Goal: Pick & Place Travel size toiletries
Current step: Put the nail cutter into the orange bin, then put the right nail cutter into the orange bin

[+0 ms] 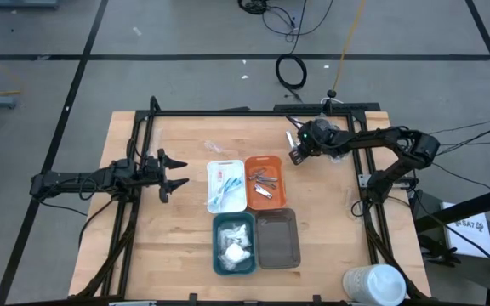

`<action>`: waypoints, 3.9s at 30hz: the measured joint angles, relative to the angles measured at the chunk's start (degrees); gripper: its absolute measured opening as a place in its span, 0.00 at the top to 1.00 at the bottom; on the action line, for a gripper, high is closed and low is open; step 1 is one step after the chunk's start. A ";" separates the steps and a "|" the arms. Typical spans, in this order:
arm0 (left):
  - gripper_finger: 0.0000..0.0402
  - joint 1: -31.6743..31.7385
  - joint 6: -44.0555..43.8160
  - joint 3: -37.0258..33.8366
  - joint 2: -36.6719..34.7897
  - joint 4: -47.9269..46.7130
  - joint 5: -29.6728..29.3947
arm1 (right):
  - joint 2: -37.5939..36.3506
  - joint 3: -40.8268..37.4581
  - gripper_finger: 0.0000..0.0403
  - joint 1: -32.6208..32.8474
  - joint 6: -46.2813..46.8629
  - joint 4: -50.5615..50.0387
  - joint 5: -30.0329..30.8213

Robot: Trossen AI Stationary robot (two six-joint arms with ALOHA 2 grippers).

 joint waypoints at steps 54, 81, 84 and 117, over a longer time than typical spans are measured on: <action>0.32 -0.01 0.00 0.00 0.00 0.02 -0.02 | -12.60 -0.07 0.94 26.73 -5.80 22.70 -20.37; 0.32 0.00 0.00 -0.02 0.00 0.00 -0.39 | -2.73 1.81 0.70 26.71 -8.35 26.01 -20.47; 0.32 -0.02 0.00 -0.01 0.00 0.00 -0.38 | -3.36 1.79 0.63 26.59 -8.71 26.00 -20.32; 0.32 0.00 -0.01 -0.02 -0.02 0.00 -0.42 | -6.17 1.73 0.40 0.31 -7.18 4.42 3.52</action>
